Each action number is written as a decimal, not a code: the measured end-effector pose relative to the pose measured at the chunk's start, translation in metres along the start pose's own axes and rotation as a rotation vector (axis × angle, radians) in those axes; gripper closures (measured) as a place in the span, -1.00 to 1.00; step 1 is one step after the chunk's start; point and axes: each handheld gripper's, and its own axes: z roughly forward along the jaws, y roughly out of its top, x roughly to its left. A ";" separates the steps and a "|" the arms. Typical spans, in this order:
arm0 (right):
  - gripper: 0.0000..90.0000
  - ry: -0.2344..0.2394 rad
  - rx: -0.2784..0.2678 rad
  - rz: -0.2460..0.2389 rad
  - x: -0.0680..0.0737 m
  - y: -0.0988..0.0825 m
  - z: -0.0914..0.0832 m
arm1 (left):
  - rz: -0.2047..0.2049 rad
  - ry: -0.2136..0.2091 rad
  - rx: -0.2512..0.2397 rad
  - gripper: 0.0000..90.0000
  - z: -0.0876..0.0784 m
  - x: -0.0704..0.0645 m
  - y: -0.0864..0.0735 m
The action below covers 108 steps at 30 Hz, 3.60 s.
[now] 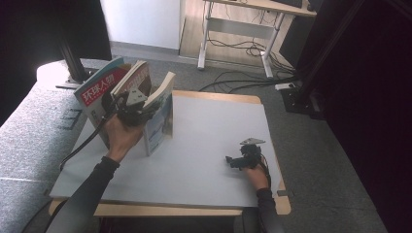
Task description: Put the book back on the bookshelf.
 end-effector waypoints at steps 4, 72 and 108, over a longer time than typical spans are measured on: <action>-1.00 0.000 -0.001 0.000 0.000 0.000 0.000 | 0.002 -0.004 -0.007 0.46 0.000 -0.001 -0.003; -1.00 0.001 0.000 0.002 0.000 0.000 0.000 | -0.040 -0.119 0.118 0.51 0.016 -0.016 -0.094; -1.00 0.002 0.000 0.001 0.000 0.000 0.000 | -0.011 -0.229 0.099 -0.13 0.036 -0.021 -0.072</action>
